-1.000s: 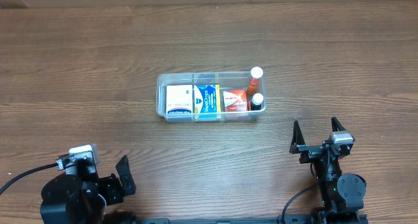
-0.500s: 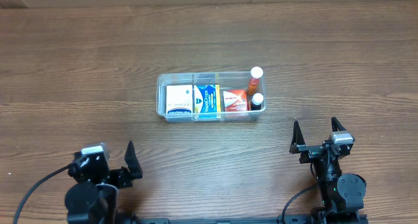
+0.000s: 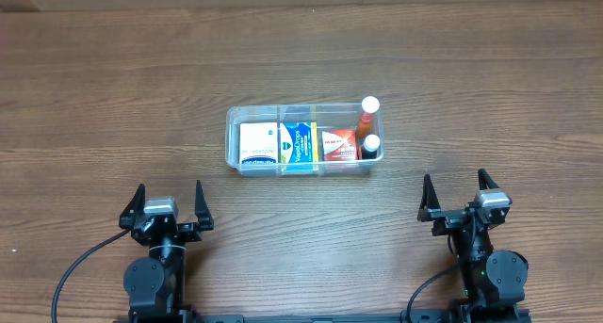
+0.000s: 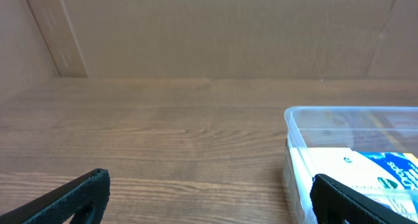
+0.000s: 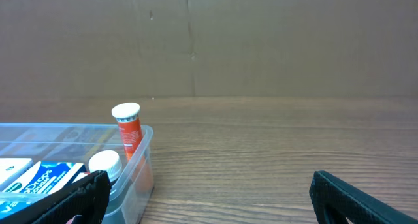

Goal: Pack container

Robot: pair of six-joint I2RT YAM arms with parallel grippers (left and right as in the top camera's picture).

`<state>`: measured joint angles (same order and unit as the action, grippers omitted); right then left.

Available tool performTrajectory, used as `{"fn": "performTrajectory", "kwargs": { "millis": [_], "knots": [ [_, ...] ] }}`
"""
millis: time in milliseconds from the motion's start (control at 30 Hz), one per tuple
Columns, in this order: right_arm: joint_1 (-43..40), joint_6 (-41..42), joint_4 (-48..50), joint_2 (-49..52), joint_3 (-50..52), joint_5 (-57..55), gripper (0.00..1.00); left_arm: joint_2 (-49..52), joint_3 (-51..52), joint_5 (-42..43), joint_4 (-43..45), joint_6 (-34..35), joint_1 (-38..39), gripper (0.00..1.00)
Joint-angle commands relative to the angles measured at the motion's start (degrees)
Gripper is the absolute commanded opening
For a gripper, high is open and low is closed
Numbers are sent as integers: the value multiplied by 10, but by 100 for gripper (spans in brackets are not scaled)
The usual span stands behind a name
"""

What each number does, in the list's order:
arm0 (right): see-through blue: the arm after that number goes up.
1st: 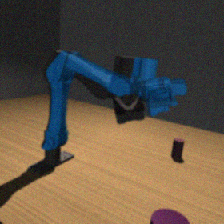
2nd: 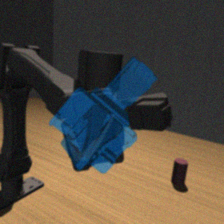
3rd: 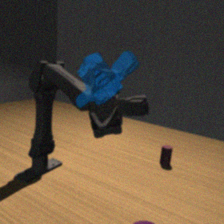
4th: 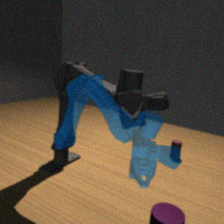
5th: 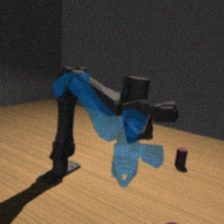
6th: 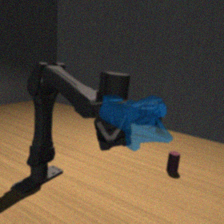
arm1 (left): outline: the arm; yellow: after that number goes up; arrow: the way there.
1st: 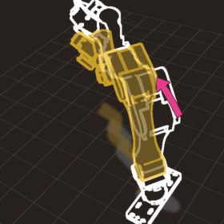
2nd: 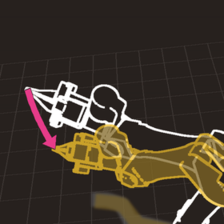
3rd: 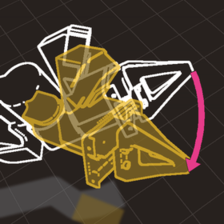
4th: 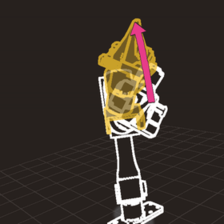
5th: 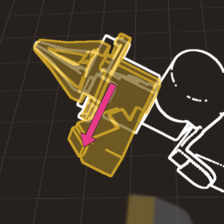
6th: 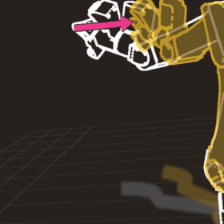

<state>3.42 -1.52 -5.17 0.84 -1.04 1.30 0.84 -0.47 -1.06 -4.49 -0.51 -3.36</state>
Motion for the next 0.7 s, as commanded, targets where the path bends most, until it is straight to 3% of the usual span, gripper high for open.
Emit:
{"fn": "performTrajectory", "kwargs": {
  "millis": [0,667],
  "knots": [
    [-1,-2,4,-7,6,3,100,-7,2,12,0,12,4,100],
    [0,-2,4,-7,6,3,100,-6,2,11,0,18,4,100]
  ]
}}
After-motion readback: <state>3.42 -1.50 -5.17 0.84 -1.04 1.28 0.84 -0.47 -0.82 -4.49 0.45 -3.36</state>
